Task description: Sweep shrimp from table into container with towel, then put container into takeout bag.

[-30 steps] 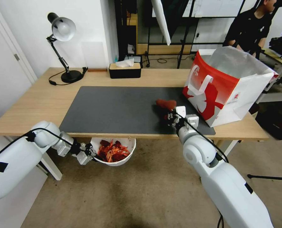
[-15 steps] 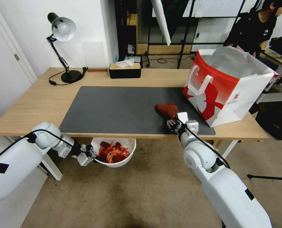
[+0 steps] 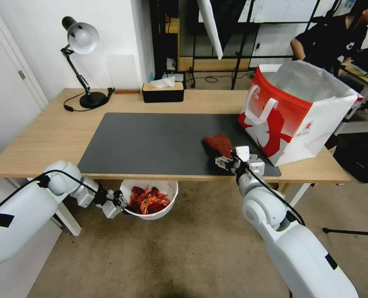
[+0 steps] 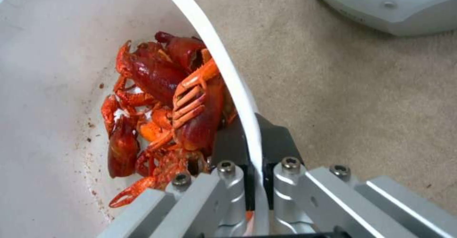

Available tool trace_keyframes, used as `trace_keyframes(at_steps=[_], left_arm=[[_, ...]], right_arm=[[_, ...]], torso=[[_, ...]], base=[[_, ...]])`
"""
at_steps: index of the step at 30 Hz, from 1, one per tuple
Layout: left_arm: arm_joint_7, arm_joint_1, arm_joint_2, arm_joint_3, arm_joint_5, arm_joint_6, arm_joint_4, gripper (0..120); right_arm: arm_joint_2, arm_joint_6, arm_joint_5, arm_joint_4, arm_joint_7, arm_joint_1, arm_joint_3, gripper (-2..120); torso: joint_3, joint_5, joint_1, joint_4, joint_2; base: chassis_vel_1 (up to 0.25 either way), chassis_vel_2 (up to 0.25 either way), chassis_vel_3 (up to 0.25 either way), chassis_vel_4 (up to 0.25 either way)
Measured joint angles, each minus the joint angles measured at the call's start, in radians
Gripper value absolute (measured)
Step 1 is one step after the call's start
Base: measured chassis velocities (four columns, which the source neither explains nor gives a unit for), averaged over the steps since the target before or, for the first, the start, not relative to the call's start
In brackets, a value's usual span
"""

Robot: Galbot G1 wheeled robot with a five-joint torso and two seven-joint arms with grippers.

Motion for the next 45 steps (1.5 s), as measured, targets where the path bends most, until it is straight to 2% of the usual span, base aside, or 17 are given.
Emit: trace_keyframes(at_steps=[4, 7, 8, 12, 13, 16, 17, 20, 28, 35, 40, 45], left_arm=[[0.0, 0.005, -0.002, -0.002, 0.001, -0.002, 0.0, 0], [0.0, 0.012, -0.007, -0.002, 0.008, -0.003, 0.0, 0], [0.0, 0.012, -0.007, -0.002, 0.008, -0.003, 0.0, 0], [0.001, 0.012, -0.017, 0.002, 0.017, -0.007, 0.004, 0], [0.001, 0.012, -0.017, 0.002, 0.017, -0.007, 0.004, 0], [0.001, 0.012, -0.024, 0.003, 0.025, -0.013, 0.008, 0], [0.001, 0.012, -0.024, 0.003, 0.025, -0.013, 0.008, 0], [0.001, 0.022, -0.026, 0.003, 0.031, -0.017, 0.007, 0], [0.001, 0.053, -0.026, -0.018, 0.046, -0.026, -0.002, 0], [-0.005, 0.09, -0.026, -0.037, 0.061, -0.036, -0.027, 0], [-0.021, 0.142, -0.02, -0.062, 0.101, -0.062, -0.093, 0], [-0.027, 0.169, -0.008, -0.073, 0.12, -0.072, -0.13, 0]], right_arm=[[0.002, 0.071, -0.027, 0.019, -0.003, -0.031, 0.003, 100], [0.006, 0.22, -0.058, 0.046, -0.047, -0.09, 0.009, 100], [0.006, 0.22, -0.058, 0.046, -0.047, -0.09, 0.009, 100], [0.015, 0.4, -0.088, 0.065, -0.143, -0.174, 0.02, 100], [0.015, 0.4, -0.088, 0.065, -0.143, -0.174, 0.02, 100], [0.022, 0.513, -0.133, 0.074, -0.195, -0.236, 0.026, 100], [0.022, 0.513, -0.133, 0.074, -0.195, -0.236, 0.026, 100], [0.031, 0.593, -0.176, 0.077, -0.207, -0.29, 0.035, 100], [0.056, 0.658, -0.259, 0.104, -0.206, -0.418, 0.072, 100], [0.063, 0.664, -0.296, 0.126, -0.174, -0.496, 0.092, 100], [0.072, 0.705, -0.34, 0.125, -0.143, -0.601, 0.123, 100], [0.072, 0.717, -0.343, 0.113, -0.139, -0.619, 0.137, 100]], torso=[[0.0, 0.0, 0.0, 0.0, 0.0], [0.0, 0.0001, 0.0, 0.0001, 0.0], [0.0, 0.0001, 0.0, 0.0001, 0.0], [0.0, 0.0, 0.0, 0.0, 0.0], [0.0, 0.0, 0.0, 0.0, 0.0], [0.0, 0.0, 0.0, -0.0002, 0.0], [0.0, 0.0, 0.0, -0.0002, 0.0], [0.0, 0.0001, 0.0, 0.0, 0.0], [0.0, 0.0, 0.0, -0.0002, 0.0], [0.0, 0.0001, 0.0, 0.0001, 0.0], [0.0, 0.0, 0.0, -0.0002, 0.0], [0.0, 0.0, 0.0, -0.0001, 0.0]], base=[[0.0, 0.0, 0.0, 0.0], [0.0, 0.0, 0.0, 0.0], [0.0, 0.0, 0.0, 0.0], [0.0, 0.0, 0.0, 0.0], [0.0, 0.0, 0.0, 0.0], [0.0, 0.0, 0.0, 0.0], [0.0, 0.0, 0.0, 0.0], [0.0, 0.0, 0.0, 0.0], [0.0, 0.0, 0.0, 0.0], [0.0, 0.0, 0.0, 0.0], [0.0, 0.0, 0.0, 0.0], [0.0, 0.0, 0.0, 0.0]])
